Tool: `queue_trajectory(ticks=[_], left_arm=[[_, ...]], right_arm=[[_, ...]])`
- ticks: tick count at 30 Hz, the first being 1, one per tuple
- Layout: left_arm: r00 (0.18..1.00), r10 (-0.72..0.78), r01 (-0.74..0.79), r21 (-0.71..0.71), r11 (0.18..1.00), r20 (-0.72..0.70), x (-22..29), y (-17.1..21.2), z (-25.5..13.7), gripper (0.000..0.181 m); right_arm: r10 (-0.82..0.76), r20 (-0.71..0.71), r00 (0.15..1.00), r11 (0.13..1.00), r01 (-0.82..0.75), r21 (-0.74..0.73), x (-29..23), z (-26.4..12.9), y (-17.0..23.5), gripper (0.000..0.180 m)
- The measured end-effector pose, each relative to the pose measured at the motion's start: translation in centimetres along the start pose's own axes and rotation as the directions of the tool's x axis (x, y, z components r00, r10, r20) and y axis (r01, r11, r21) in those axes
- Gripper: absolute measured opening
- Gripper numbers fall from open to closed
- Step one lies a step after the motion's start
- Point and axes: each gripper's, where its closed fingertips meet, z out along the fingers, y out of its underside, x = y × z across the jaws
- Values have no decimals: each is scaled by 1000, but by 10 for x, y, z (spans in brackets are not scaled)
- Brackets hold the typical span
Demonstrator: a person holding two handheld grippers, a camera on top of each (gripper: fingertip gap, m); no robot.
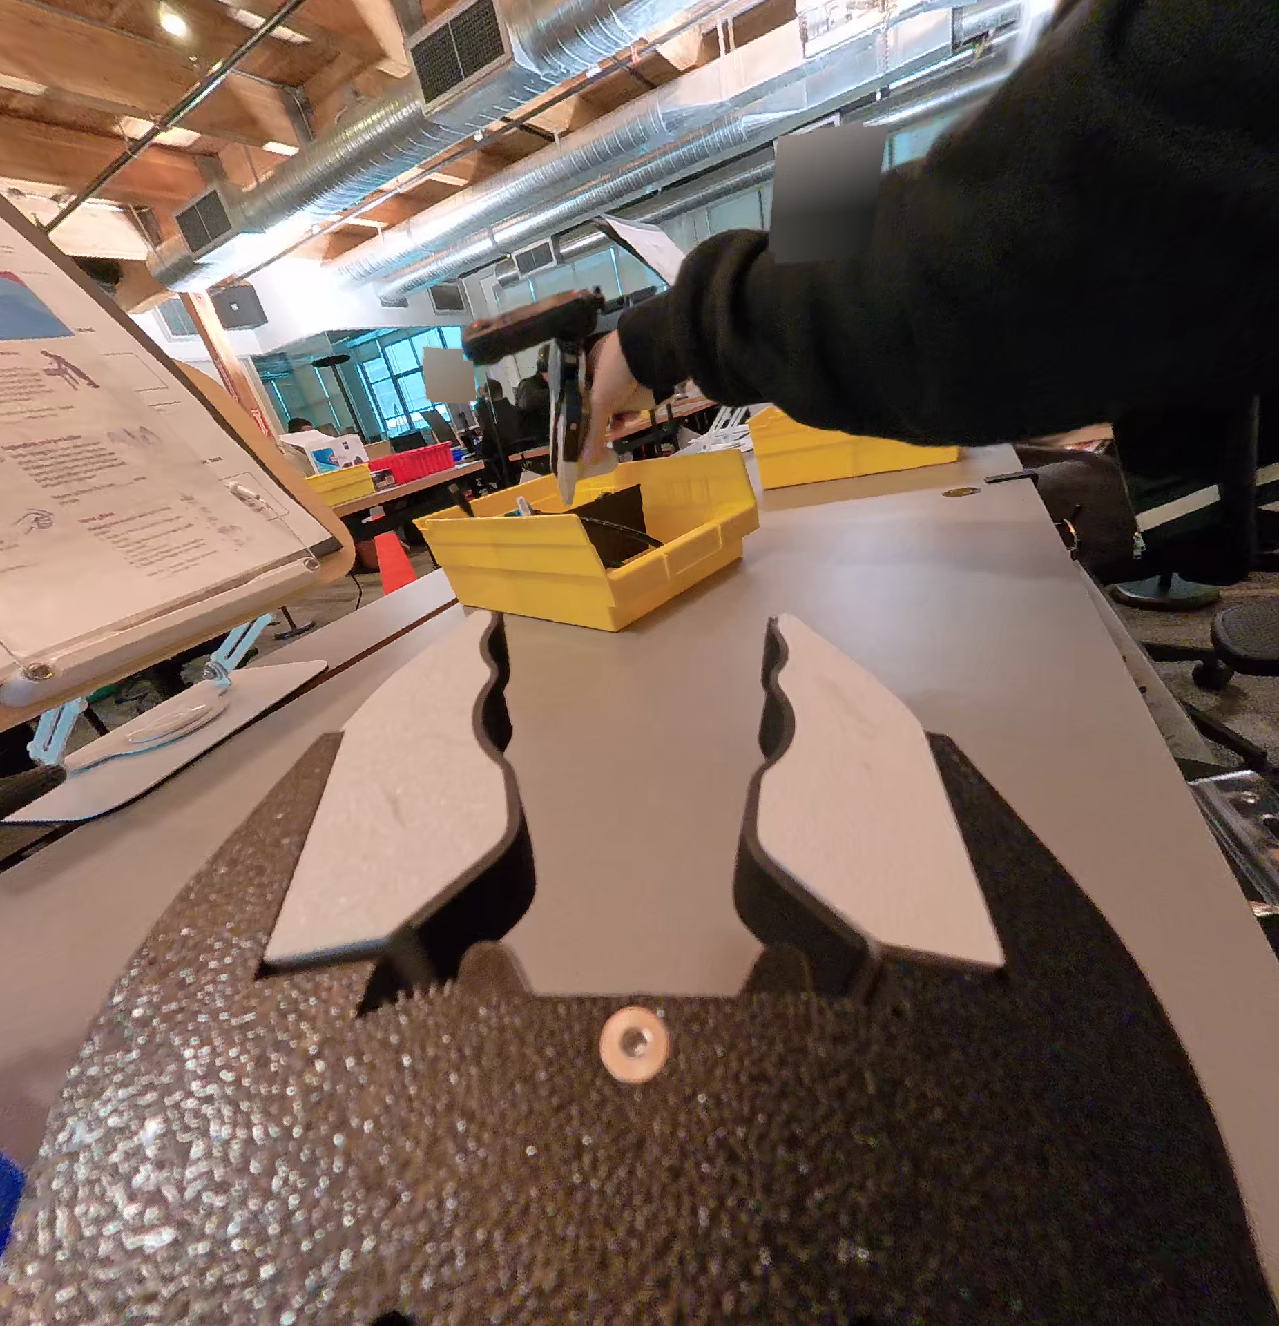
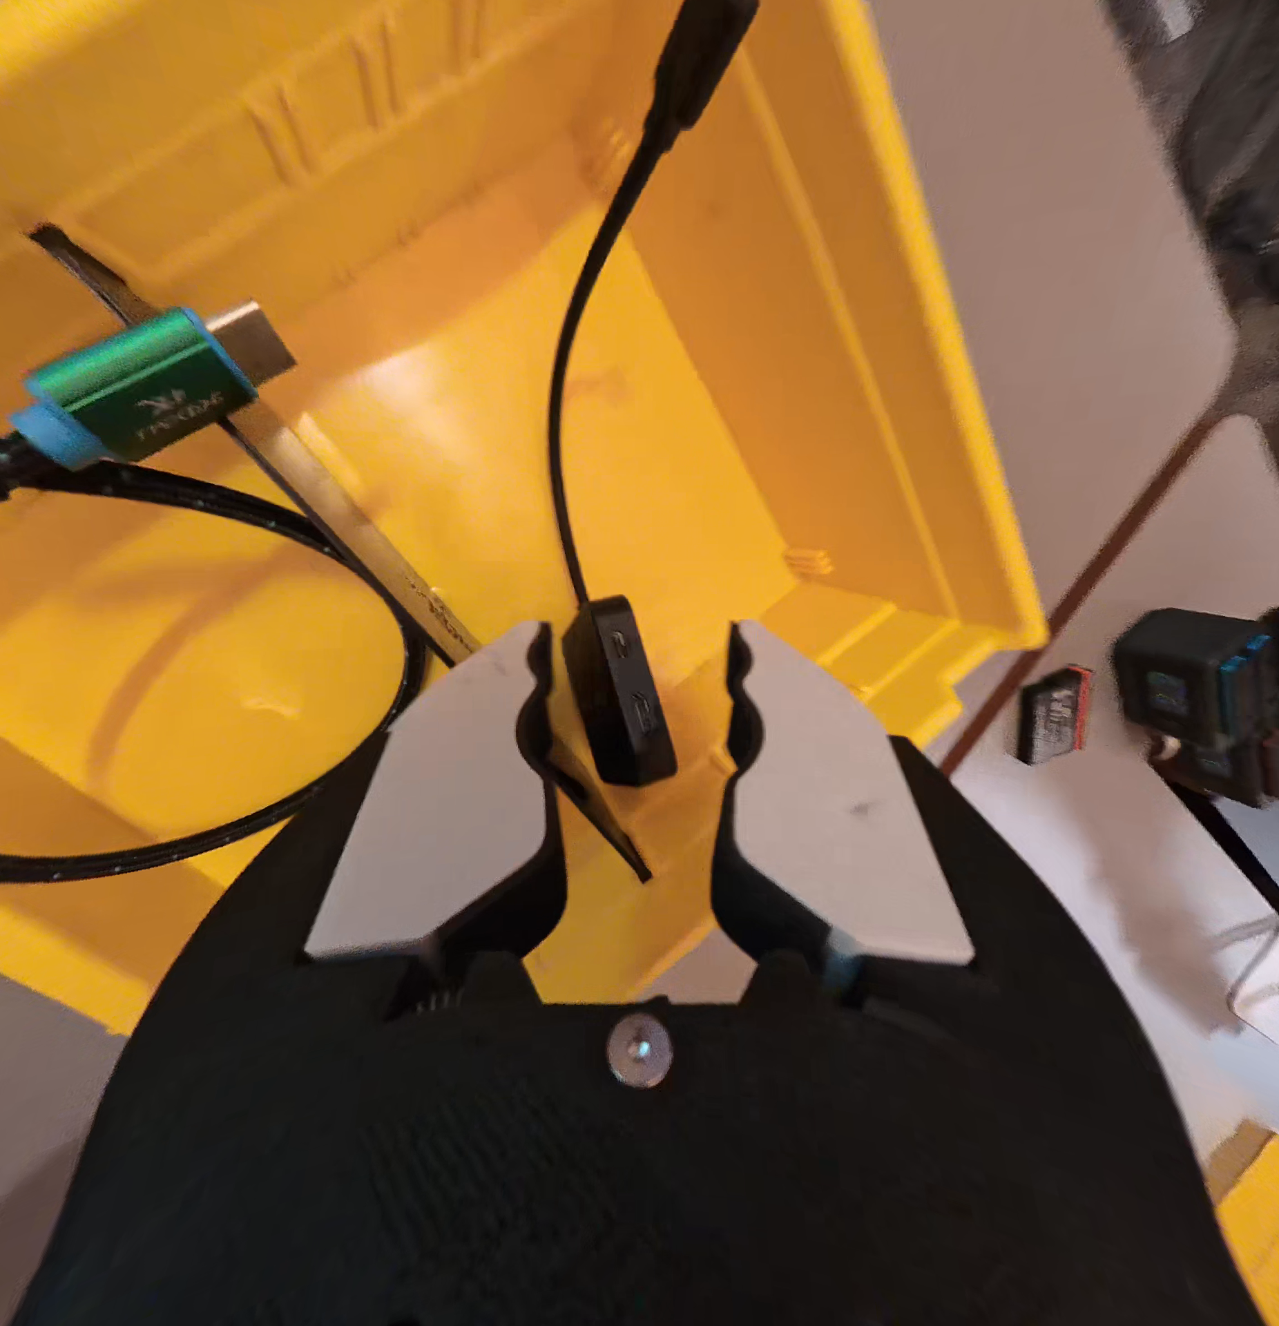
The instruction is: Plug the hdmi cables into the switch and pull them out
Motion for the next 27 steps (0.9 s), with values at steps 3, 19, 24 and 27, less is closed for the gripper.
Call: queue_trajectory(ticks=[3, 19, 24, 27], left_arm=[[999, -16, 16, 6, 1000, 32, -6, -1, -1, 65], [572, -621, 660, 149, 736, 537, -154, -17, -65, 52], [500, -514, 763, -73, 643, 697, -211, -1, -67, 72], [389, -498, 863, -119, 491, 775, -232, 24, -66, 78]], right_arm=[[31, -124, 992, 994, -17, 111, -3, -37, -10, 60], [-130, 187, 974, 727, -34, 685, -310, -107, -22, 60], [-161, 146, 976, 740, 21, 672, -309, -107, -12, 63], [-174, 165, 971, 724, 12, 689, -309, -112, -5, 64]])
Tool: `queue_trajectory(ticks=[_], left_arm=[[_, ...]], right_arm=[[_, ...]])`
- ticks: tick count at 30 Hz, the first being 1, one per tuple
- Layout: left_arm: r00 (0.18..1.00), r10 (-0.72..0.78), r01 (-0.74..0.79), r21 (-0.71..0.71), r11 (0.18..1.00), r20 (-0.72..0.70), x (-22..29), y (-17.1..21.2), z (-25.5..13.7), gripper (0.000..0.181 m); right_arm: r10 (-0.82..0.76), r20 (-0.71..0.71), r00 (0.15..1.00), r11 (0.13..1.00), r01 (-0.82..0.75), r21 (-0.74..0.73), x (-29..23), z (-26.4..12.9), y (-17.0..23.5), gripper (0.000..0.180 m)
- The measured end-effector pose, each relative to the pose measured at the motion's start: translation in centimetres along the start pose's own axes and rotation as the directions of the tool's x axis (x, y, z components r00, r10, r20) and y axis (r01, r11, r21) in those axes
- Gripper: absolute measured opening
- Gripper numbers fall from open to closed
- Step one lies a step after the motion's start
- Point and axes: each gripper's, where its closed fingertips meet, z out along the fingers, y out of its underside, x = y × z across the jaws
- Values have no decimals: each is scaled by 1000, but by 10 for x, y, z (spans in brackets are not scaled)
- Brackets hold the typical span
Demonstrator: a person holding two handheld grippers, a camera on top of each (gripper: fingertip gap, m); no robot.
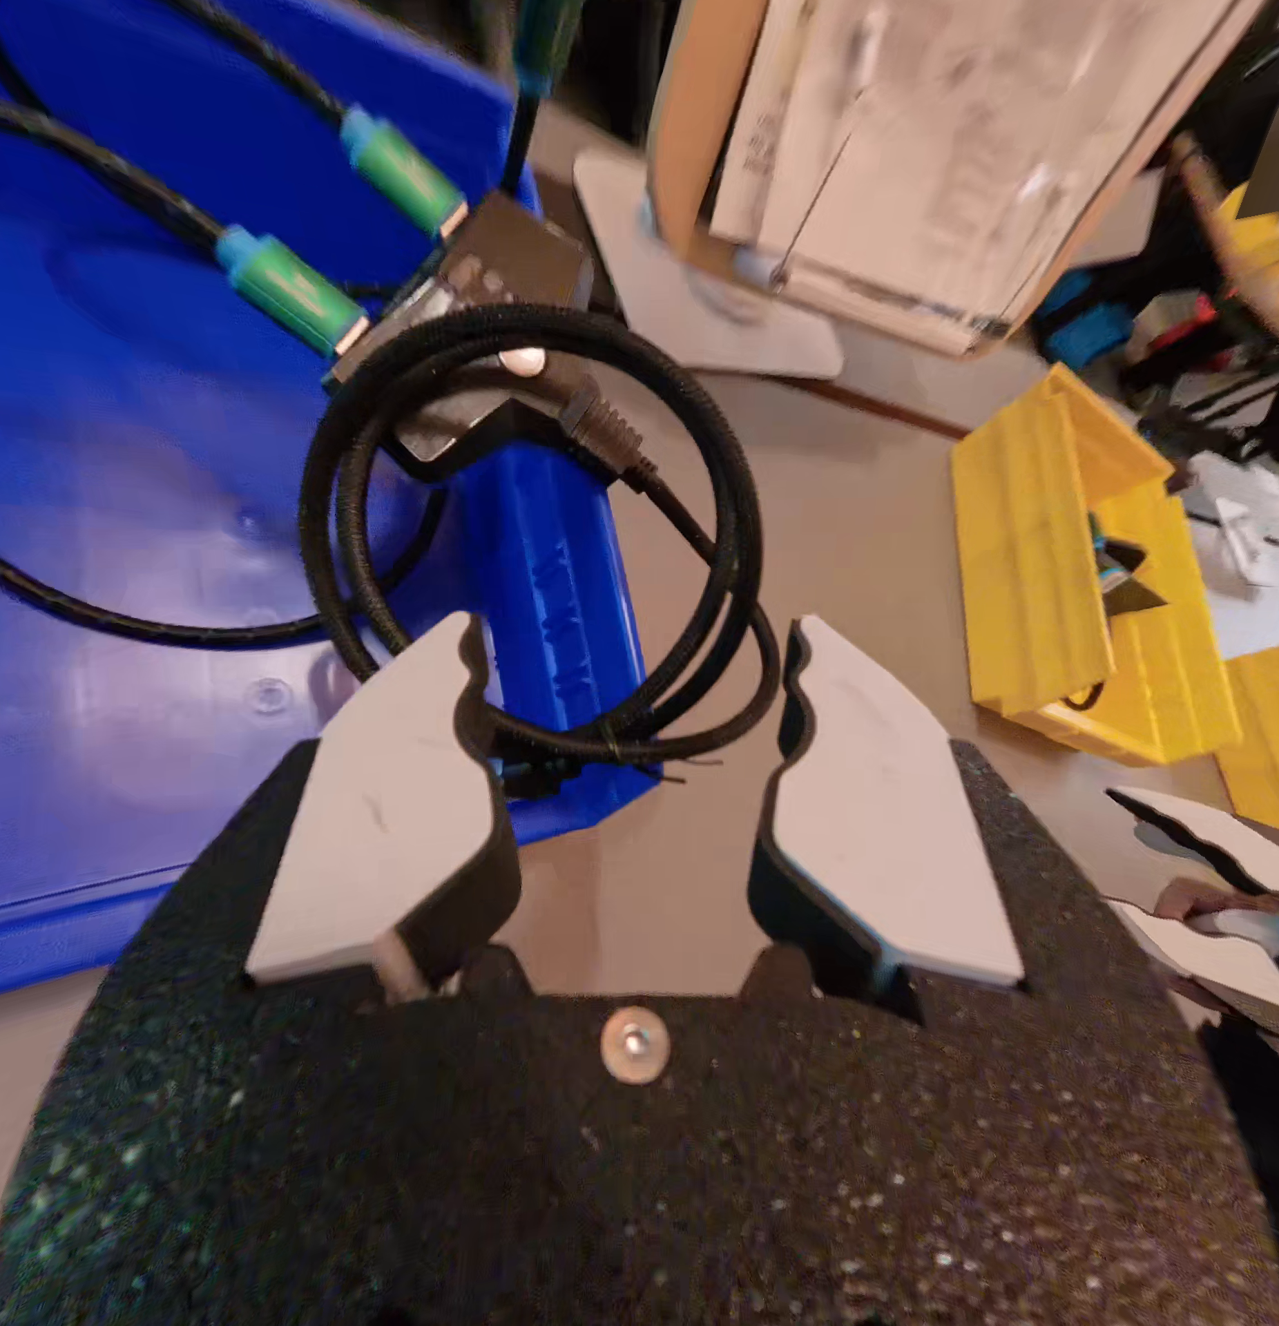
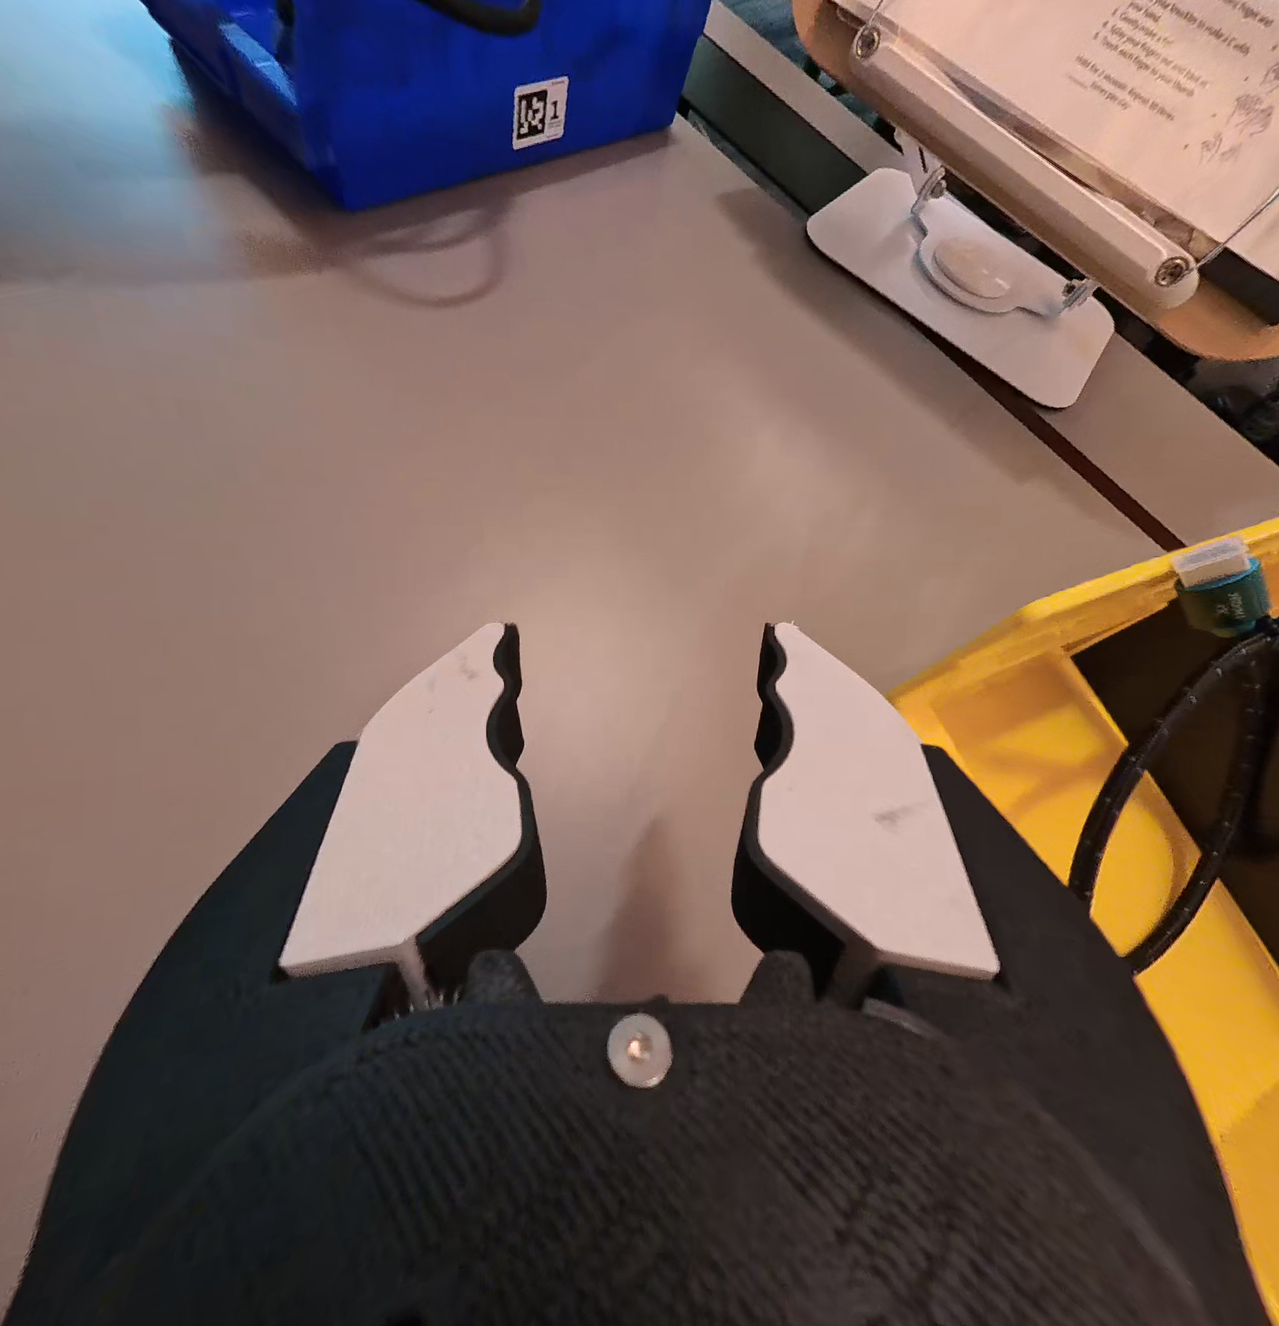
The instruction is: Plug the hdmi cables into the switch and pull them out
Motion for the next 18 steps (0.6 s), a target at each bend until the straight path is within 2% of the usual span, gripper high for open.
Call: queue_trajectory(ticks=[3, 6, 11, 13, 14, 18], left_arm=[[997, -74, 74, -91, 993, 5, 1, -1, 27, 86], [979, -204, 205, -107, 973, 16, 6, -11, 47, 85], [956, -198, 229, -127, 965, 217, -11, -20, 75, 72], [936, -220, 262, -128, 956, 275, -17, -22, 82, 57], [924, -240, 280, -102, 954, 297, -21, -26, 83, 42], [900, -293, 318, -26, 948, 323, -23, -31, 89, 39]], right_arm=[[-33, 13, 999, 999, 33, -10, 0, -6, 5, 64], [-45, 6, 999, 999, 45, -21, 3, -7, 9, 64], [-59, 42, 997, 998, 60, -16, -3, -5, 13, 64], [-59, 48, 997, 998, 59, -6, -3, -5, 12, 64], [-56, 50, 997, 998, 56, -1, -3, -5, 12, 64], [-56, 58, 997, 998, 56, 2, -3, -5, 13, 64]])
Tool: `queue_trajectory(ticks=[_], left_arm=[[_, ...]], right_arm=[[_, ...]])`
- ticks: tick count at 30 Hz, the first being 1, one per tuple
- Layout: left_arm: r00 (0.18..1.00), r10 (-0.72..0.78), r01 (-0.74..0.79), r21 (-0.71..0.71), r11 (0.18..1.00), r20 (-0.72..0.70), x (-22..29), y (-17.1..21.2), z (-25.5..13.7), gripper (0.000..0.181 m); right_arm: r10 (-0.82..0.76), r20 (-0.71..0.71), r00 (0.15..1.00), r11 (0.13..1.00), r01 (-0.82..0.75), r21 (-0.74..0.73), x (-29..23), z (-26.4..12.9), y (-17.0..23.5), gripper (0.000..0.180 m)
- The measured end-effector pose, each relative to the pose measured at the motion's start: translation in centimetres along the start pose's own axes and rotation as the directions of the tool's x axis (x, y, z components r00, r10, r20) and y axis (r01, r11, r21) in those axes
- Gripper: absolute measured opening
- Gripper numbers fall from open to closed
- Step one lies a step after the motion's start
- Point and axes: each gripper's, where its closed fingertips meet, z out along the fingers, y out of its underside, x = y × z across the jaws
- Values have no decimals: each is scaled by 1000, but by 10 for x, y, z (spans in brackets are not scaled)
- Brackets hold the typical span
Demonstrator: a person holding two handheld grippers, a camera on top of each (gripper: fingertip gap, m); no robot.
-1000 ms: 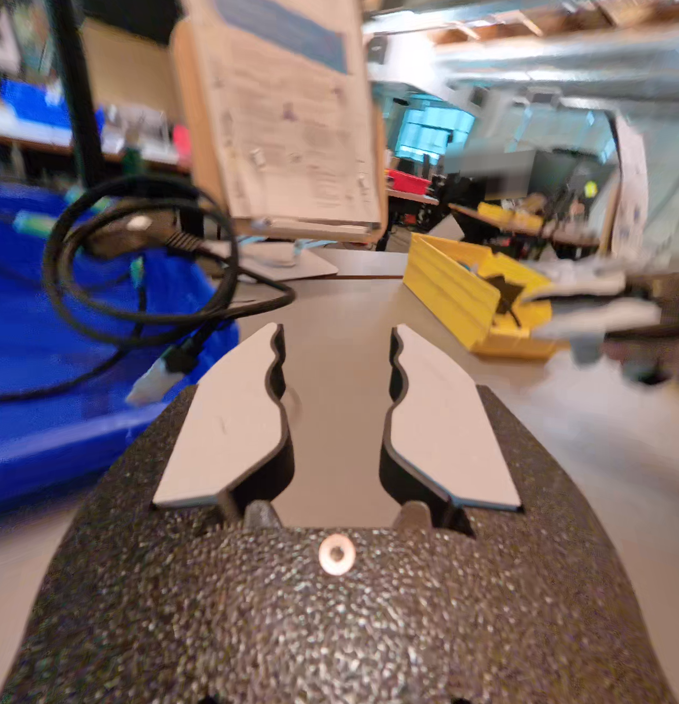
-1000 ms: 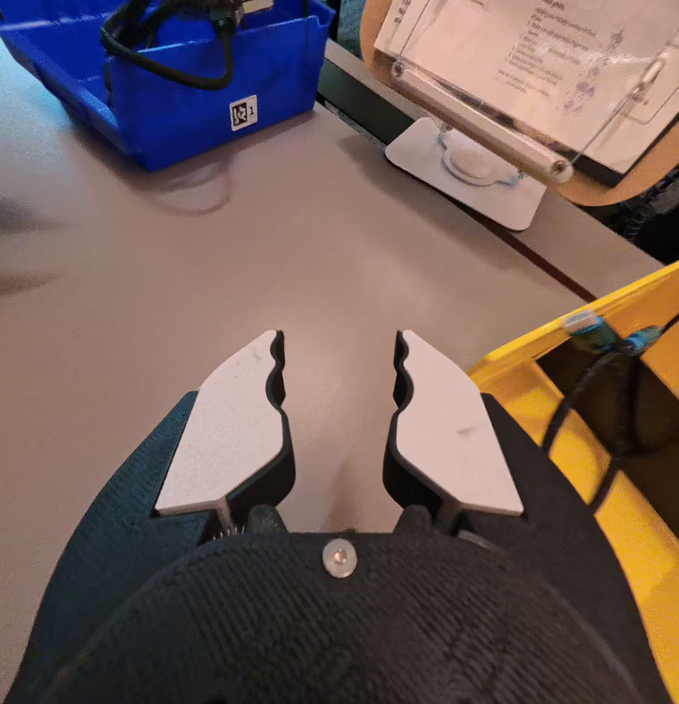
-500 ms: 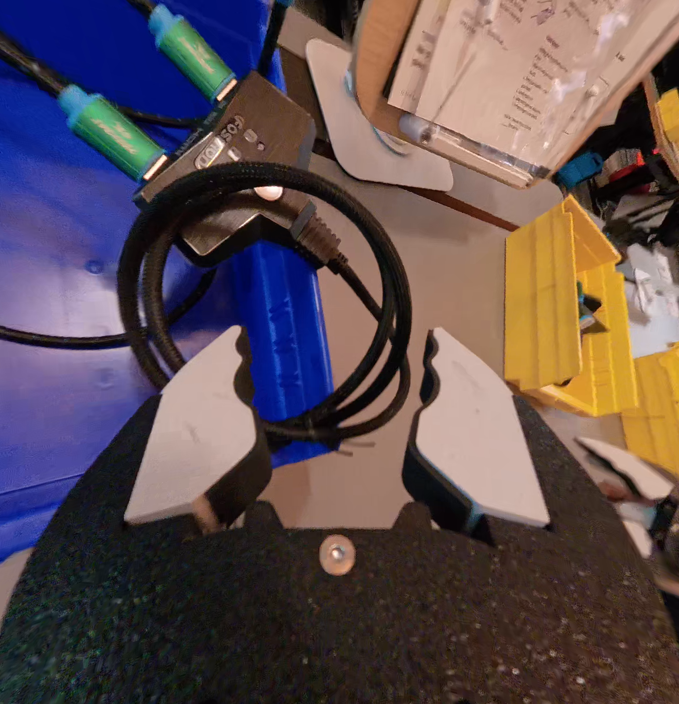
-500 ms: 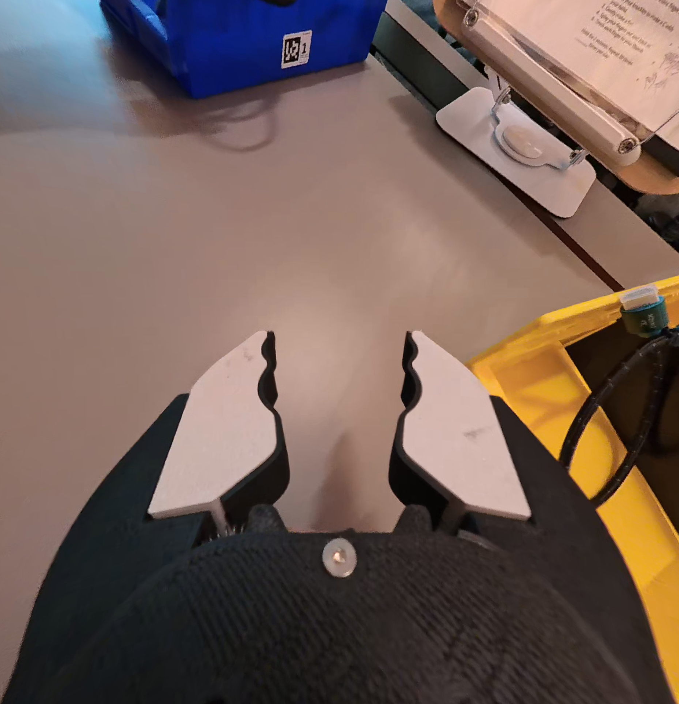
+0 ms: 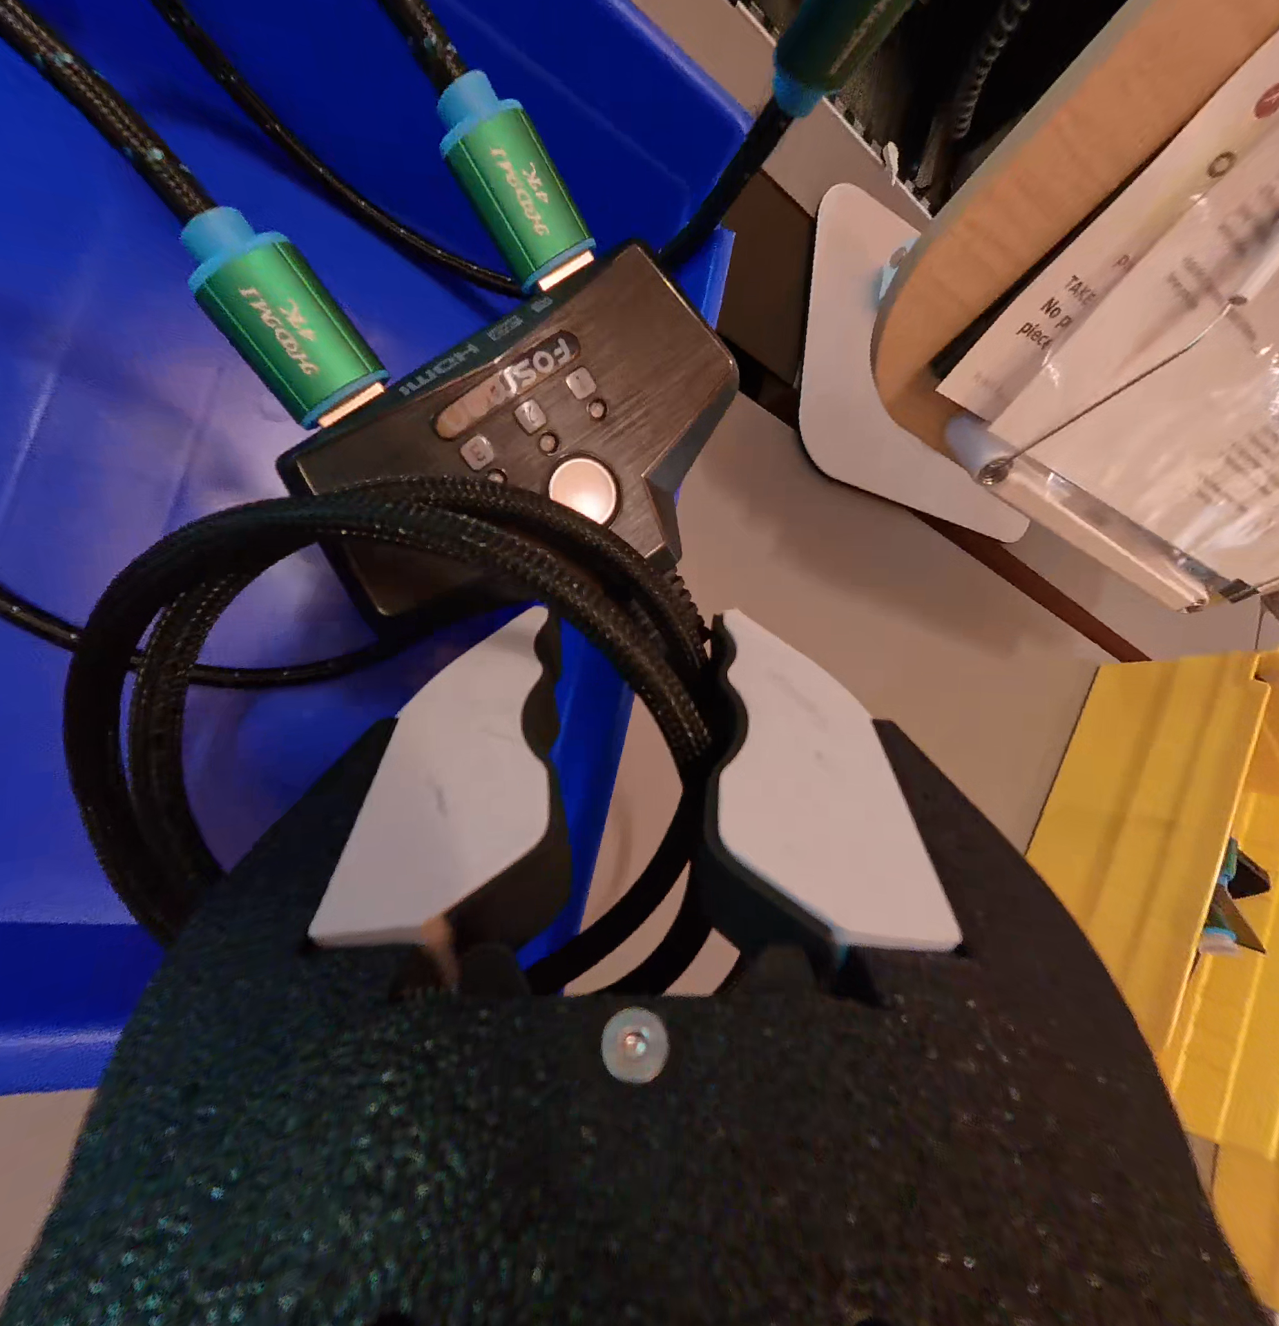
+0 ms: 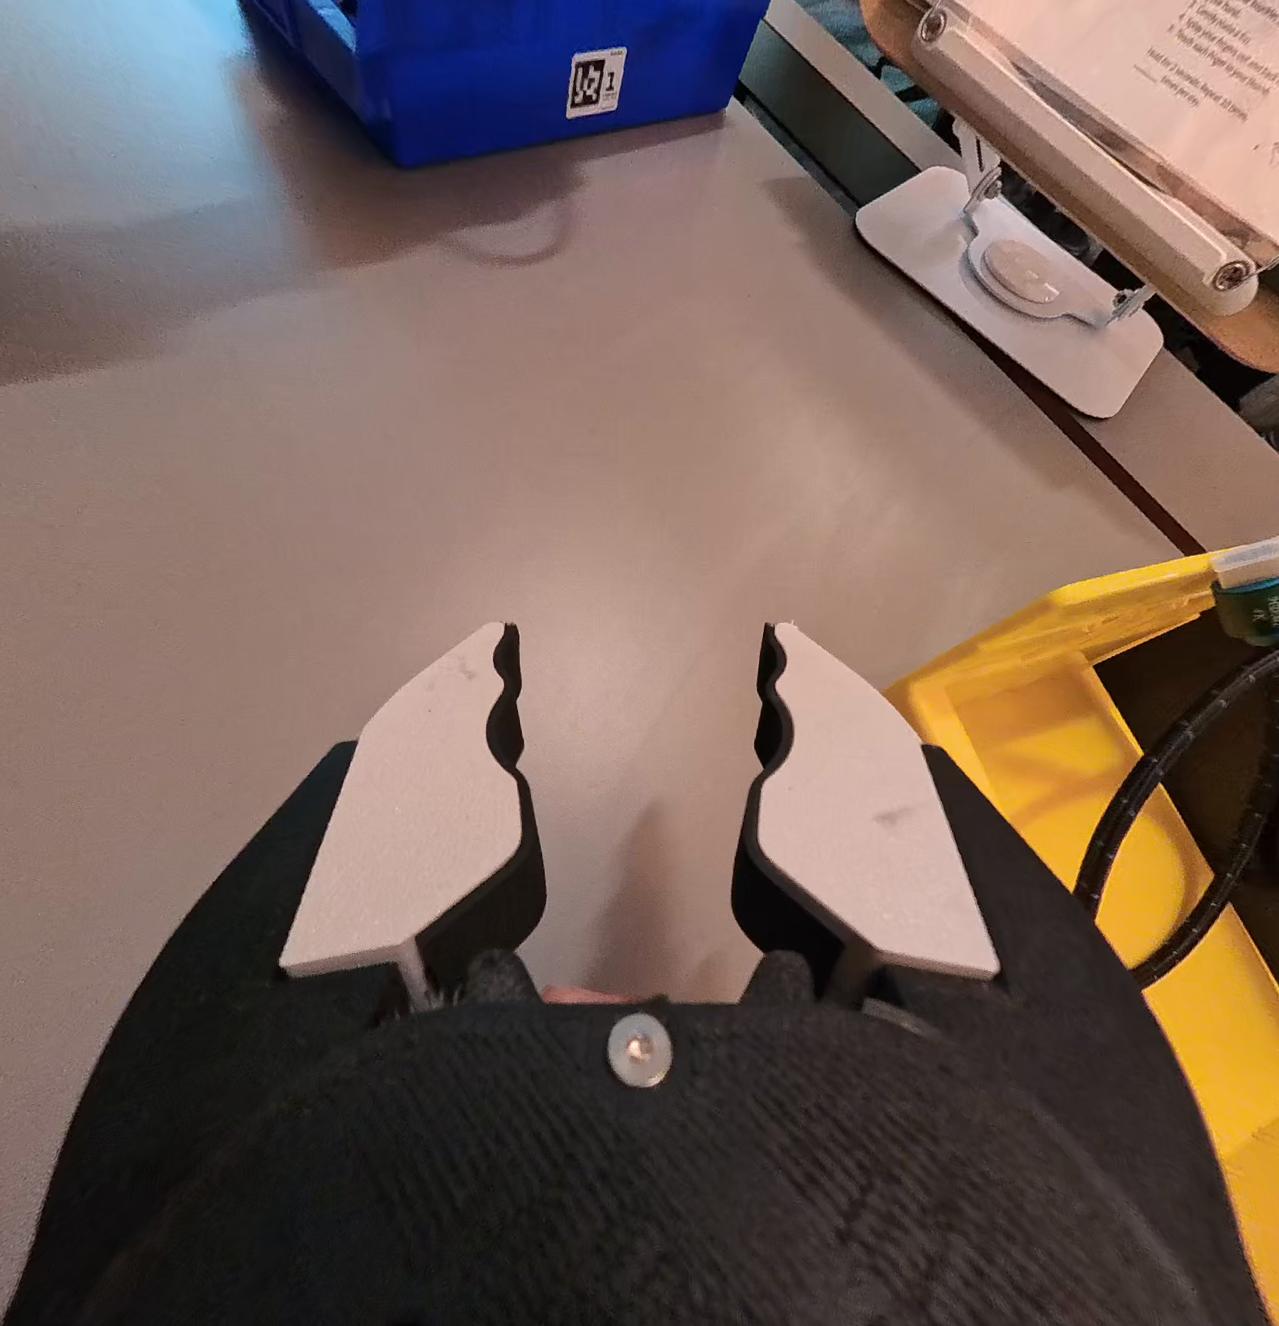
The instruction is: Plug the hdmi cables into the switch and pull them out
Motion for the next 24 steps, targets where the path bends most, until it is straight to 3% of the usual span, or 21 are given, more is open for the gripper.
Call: queue_trajectory(ticks=[8, 14, 18, 24], left_arm=[[995, 41, -38, -31, 999, 93, -4, 3, 4, 46], [984, 118, -122, 18, 992, 131, -4, 1, 2, 40], [980, 199, -201, 98, 975, 29, 2, -5, -16, 35], [948, 212, -148, 262, 954, -237, 5, -11, -70, 27]], right_arm=[[-11, -1, 1000, 1000, 11, -7, -1, 0, 0, 64], [-62, -13, 998, 998, 62, -25, -3, -2, 0, 64], [-40, -7, 999, 999, 40, -2, -2, -3, -1, 64], [-27, -26, 999, 999, 27, 18, 4, -4, -3, 63]])
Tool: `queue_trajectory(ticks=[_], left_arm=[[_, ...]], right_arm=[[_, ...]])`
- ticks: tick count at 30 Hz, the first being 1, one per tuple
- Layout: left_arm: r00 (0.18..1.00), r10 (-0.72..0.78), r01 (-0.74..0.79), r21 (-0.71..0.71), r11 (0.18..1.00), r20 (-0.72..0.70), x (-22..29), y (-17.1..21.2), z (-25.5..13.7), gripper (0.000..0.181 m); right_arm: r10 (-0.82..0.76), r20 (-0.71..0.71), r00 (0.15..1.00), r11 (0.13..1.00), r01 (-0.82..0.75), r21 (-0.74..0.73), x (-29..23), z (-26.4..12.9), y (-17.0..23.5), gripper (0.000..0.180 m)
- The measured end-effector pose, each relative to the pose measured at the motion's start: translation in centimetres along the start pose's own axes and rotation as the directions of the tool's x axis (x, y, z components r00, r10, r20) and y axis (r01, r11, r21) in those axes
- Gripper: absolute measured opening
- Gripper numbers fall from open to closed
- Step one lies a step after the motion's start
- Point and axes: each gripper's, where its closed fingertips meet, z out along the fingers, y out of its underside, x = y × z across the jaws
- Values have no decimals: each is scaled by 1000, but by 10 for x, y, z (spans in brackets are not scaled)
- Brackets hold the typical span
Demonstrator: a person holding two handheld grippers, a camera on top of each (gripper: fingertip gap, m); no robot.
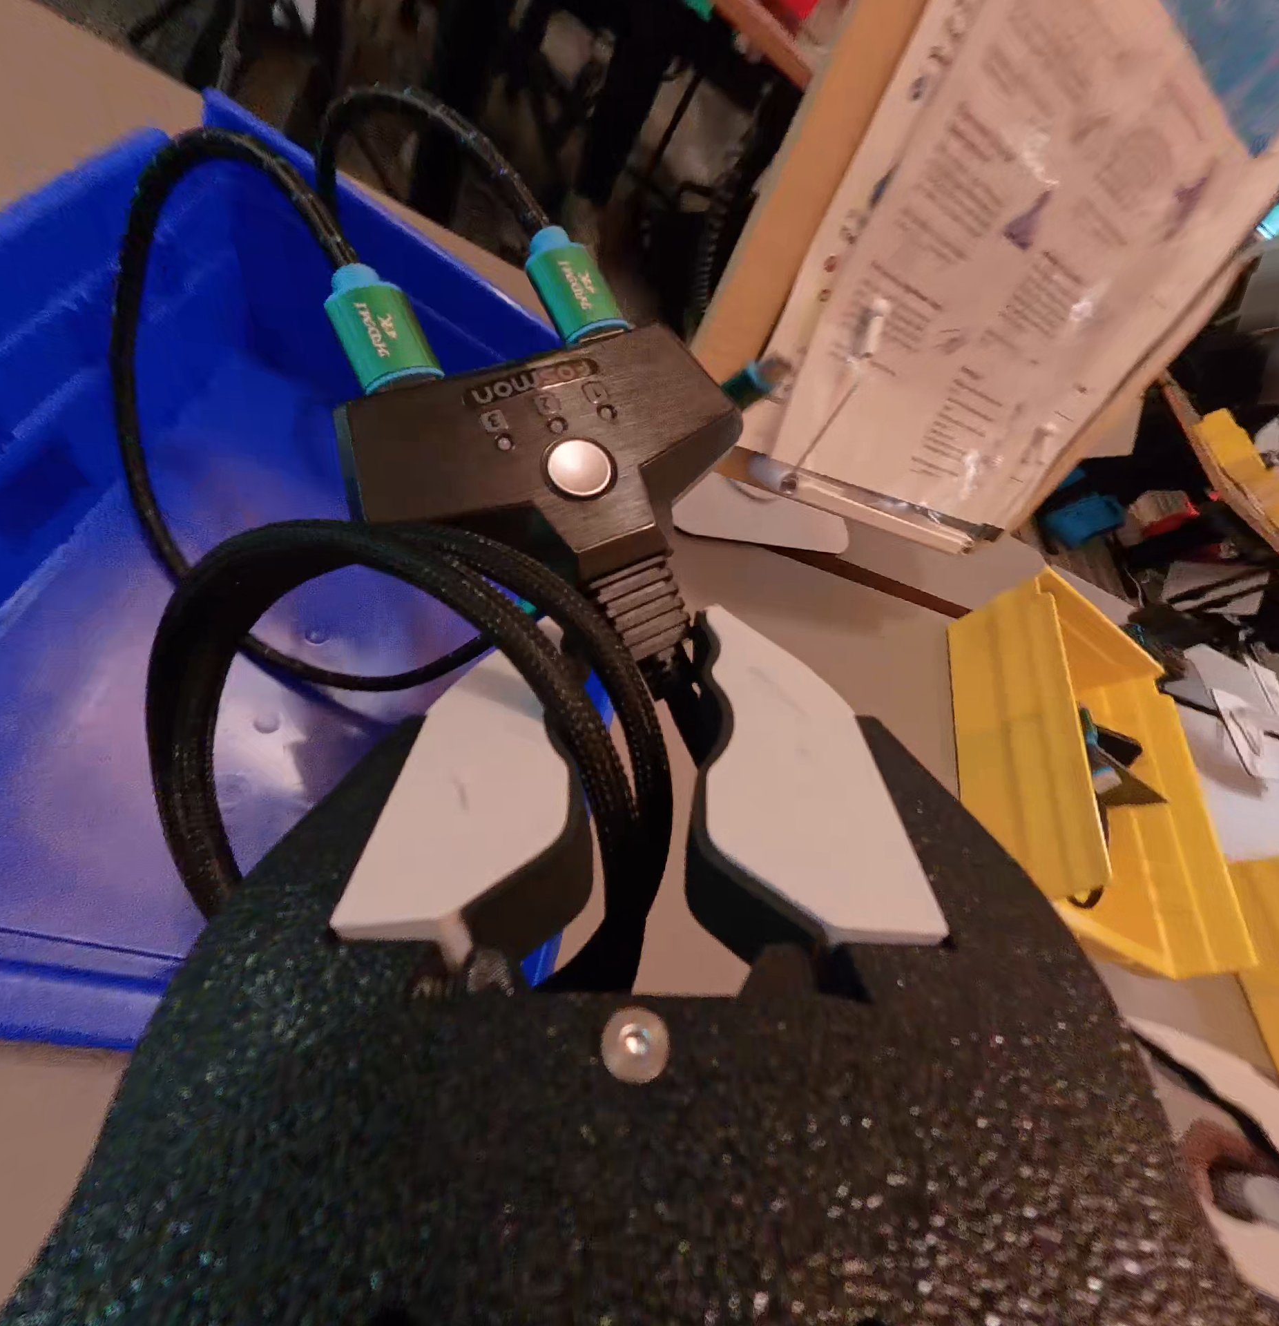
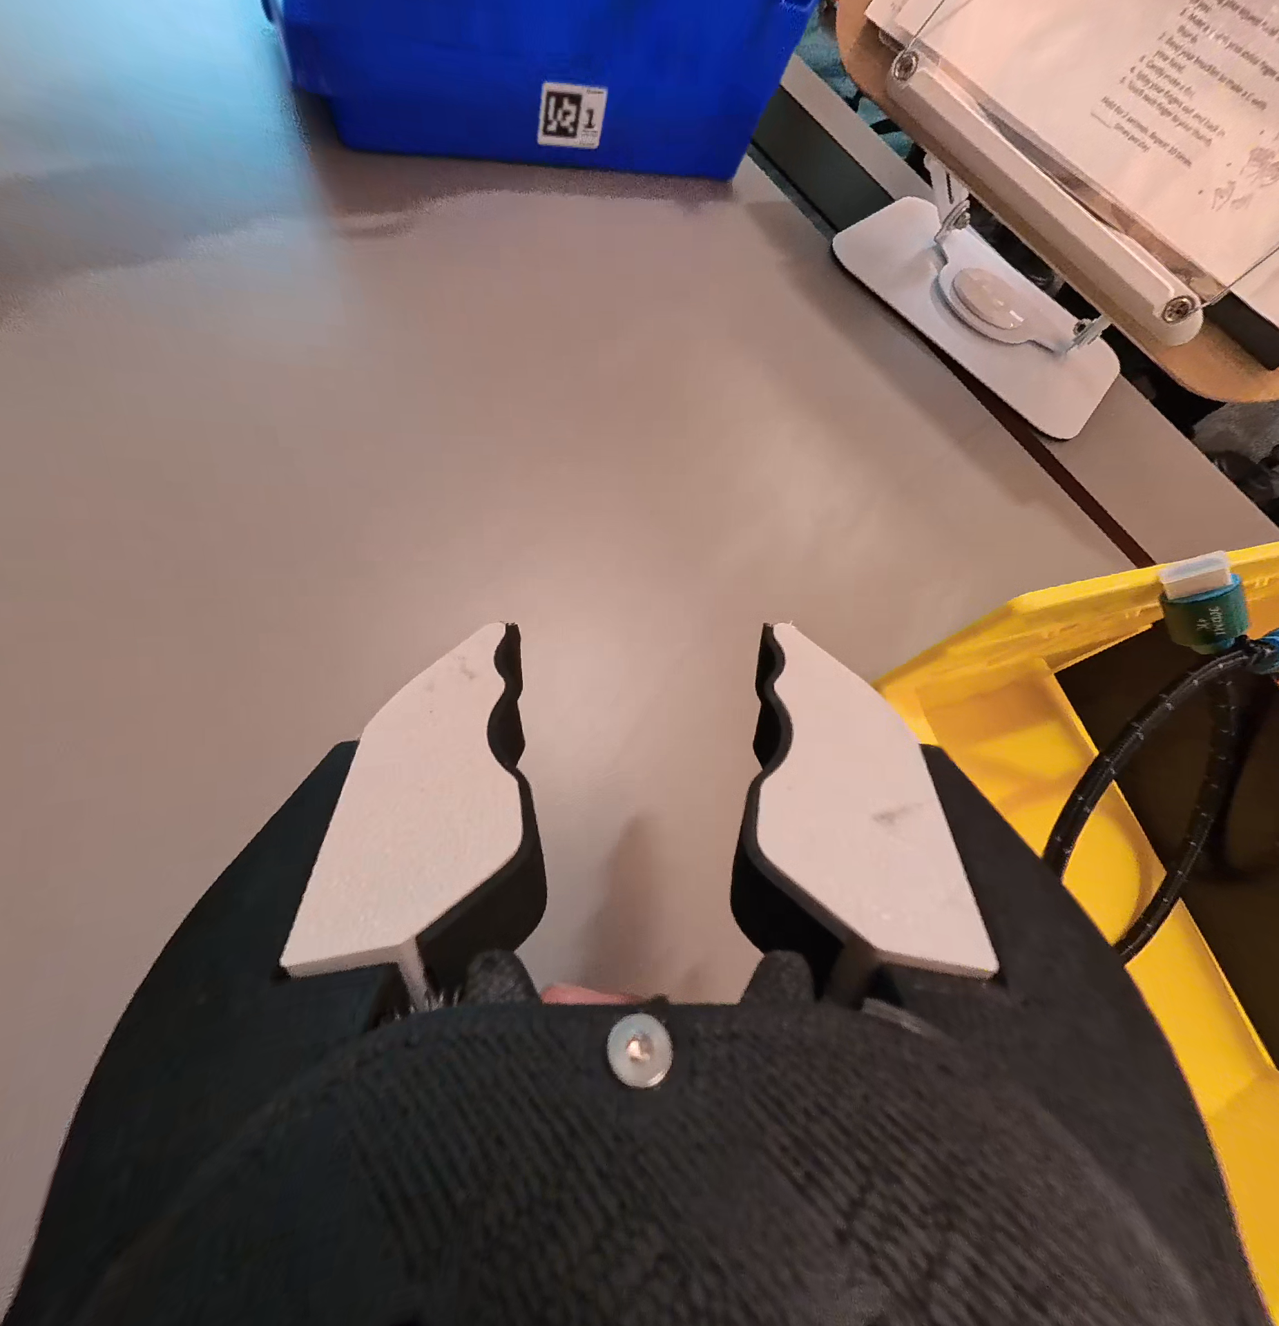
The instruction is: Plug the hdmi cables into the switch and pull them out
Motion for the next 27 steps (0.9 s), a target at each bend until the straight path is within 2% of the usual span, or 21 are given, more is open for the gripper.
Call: queue_trajectory(ticks=[4, 6, 11, 15, 19, 22, 25, 27], left_arm=[[992, 74, -60, 129, 990, -105, 18, -10, -31, 27], [981, 158, -131, 210, 969, -117, 32, -20, -49, 26], [902, 428, -371, 399, 838, -60, 85, -45, -106, 26], [712, 702, -627, 447, 638, -2, 130, -33, -143, 26], [525, 845, -728, 462, 506, -97, 156, 13, -159, 26], [392, 907, -777, 472, 417, -156, 162, 59, -160, 26], [249, 949, -827, 469, 311, -192, 160, 108, -157, 26], [138, 969, -858, 464, 220, -205, 156, 138, -155, 25]], right_arm=[[-7, -14, 1000, 1000, 7, -7, 0, 1, -1, 63], [-20, -23, 1000, 1000, 20, -1, 0, 1, -3, 63], [19, -9, 1000, 996, -18, 90, -2, -3, -19, 63], [149, 85, 985, 930, -168, 325, -7, -26, -66, 67], [221, 323, 920, 744, -373, 554, -31, -71, -125, 70], [225, 455, 862, 657, -479, 583, -54, -86, -153, 70], [266, 463, 846, 653, -511, 558, -61, -74, -156, 71], [340, 490, 803, 633, -581, 512, -57, -58, -150, 71]])
